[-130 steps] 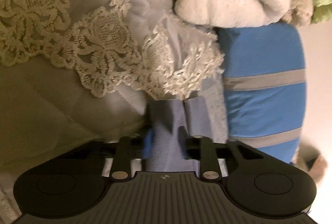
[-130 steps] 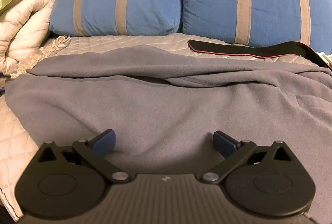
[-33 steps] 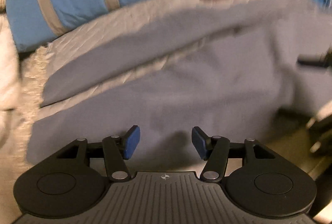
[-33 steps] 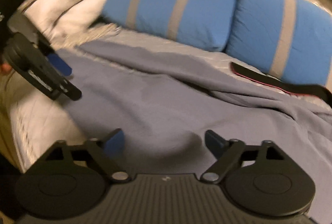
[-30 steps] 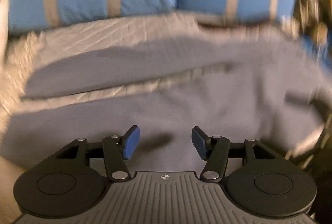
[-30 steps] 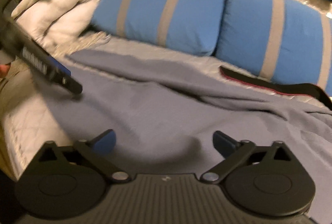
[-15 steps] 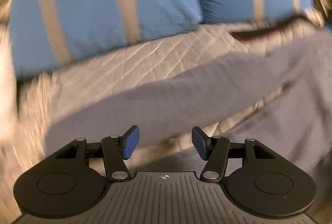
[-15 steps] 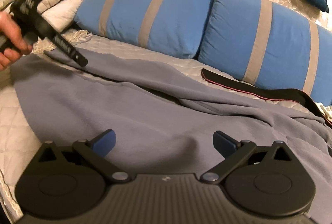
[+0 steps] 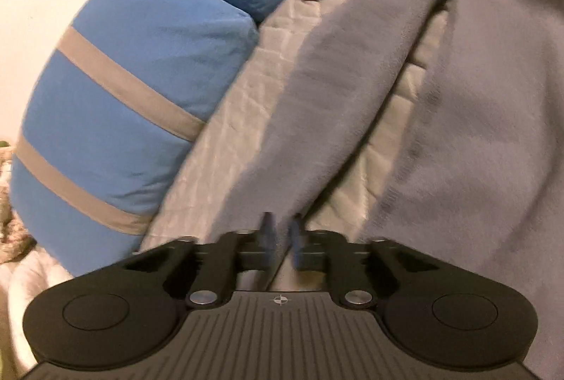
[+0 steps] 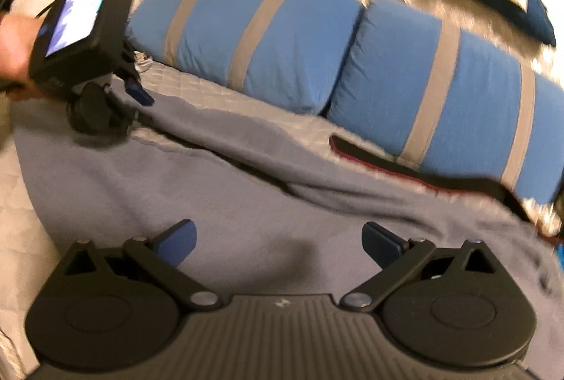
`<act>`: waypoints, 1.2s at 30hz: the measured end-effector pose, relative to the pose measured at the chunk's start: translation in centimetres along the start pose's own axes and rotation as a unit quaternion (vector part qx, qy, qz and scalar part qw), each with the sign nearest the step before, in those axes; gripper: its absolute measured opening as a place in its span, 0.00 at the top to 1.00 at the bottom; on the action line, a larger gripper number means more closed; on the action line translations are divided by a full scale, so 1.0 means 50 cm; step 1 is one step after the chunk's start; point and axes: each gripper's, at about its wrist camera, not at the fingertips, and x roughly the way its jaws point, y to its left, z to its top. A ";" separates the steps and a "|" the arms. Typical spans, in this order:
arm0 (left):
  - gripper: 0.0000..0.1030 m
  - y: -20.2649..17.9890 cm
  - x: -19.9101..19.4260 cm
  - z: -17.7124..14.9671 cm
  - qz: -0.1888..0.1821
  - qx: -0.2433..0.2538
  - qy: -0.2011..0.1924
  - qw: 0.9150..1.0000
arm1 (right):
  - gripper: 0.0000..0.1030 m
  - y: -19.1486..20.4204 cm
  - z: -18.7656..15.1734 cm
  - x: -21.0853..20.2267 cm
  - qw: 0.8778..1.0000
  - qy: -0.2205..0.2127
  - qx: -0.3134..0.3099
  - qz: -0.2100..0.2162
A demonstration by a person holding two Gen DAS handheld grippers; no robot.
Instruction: Fold clothes
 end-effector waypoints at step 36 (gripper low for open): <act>0.87 -0.038 -0.011 -0.070 0.097 0.026 -0.035 0.994 | 0.84 0.067 0.152 0.181 0.974 -0.072 -0.210 -0.054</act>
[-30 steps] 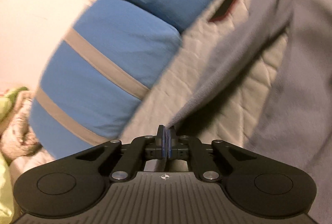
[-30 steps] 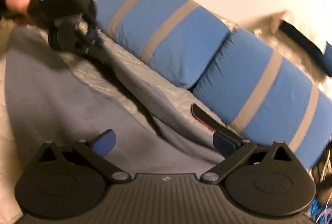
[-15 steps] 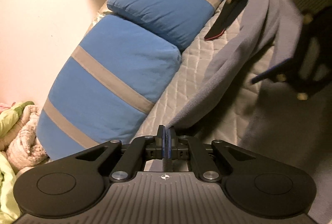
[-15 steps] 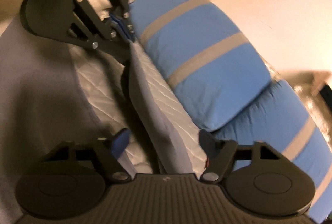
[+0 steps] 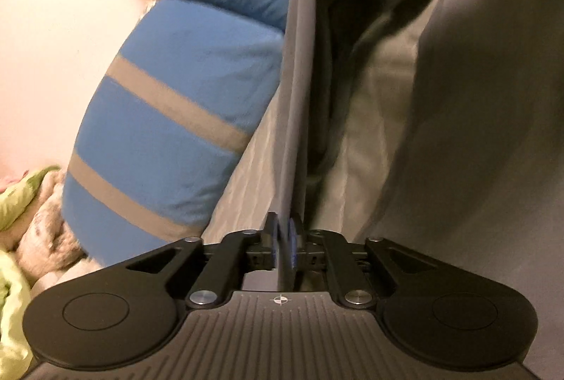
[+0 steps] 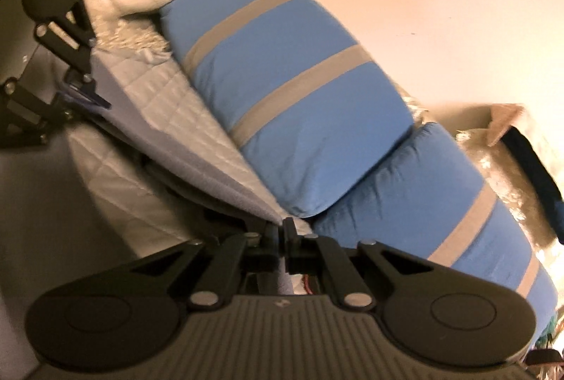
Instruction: Fold clothes
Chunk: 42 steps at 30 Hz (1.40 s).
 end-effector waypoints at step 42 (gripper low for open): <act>0.97 0.210 -0.004 -0.067 -0.018 0.002 0.198 0.980 | 0.83 -0.104 0.028 -0.015 0.994 -0.009 0.004 0.111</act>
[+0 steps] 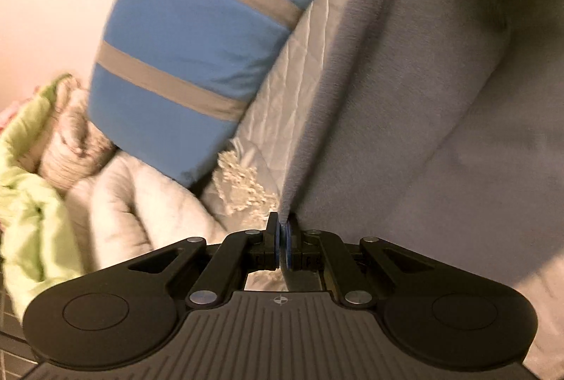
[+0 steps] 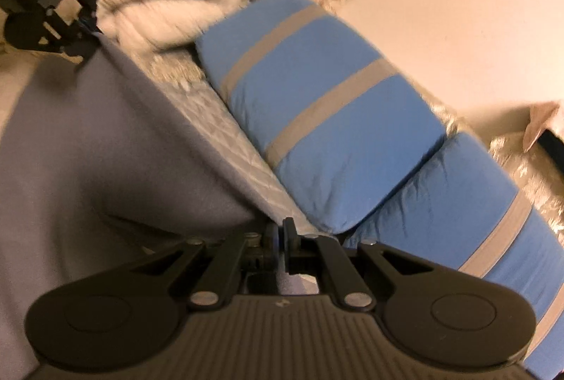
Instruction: Fold clothes
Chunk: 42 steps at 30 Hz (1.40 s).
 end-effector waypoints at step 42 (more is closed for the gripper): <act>0.22 -0.069 0.014 0.031 -0.127 -0.056 -0.232 0.963 | 0.00 0.095 -0.060 0.009 0.995 0.057 0.074 -0.030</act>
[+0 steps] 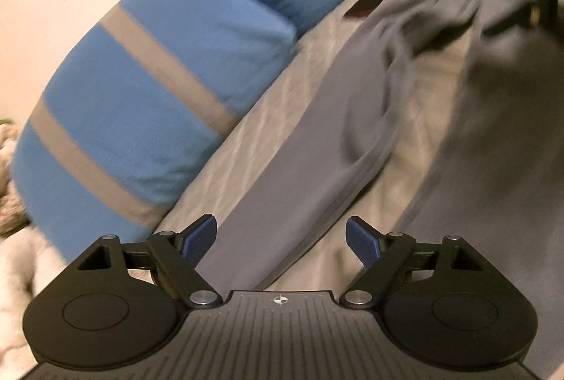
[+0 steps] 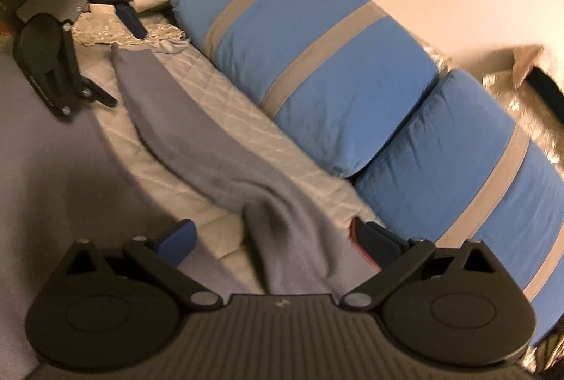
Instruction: Fold clothes
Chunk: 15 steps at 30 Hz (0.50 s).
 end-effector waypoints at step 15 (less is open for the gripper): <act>0.76 -0.093 0.038 0.046 -0.071 0.076 -0.018 0.994 | 0.00 -0.049 -0.048 0.006 0.997 0.032 0.070 0.028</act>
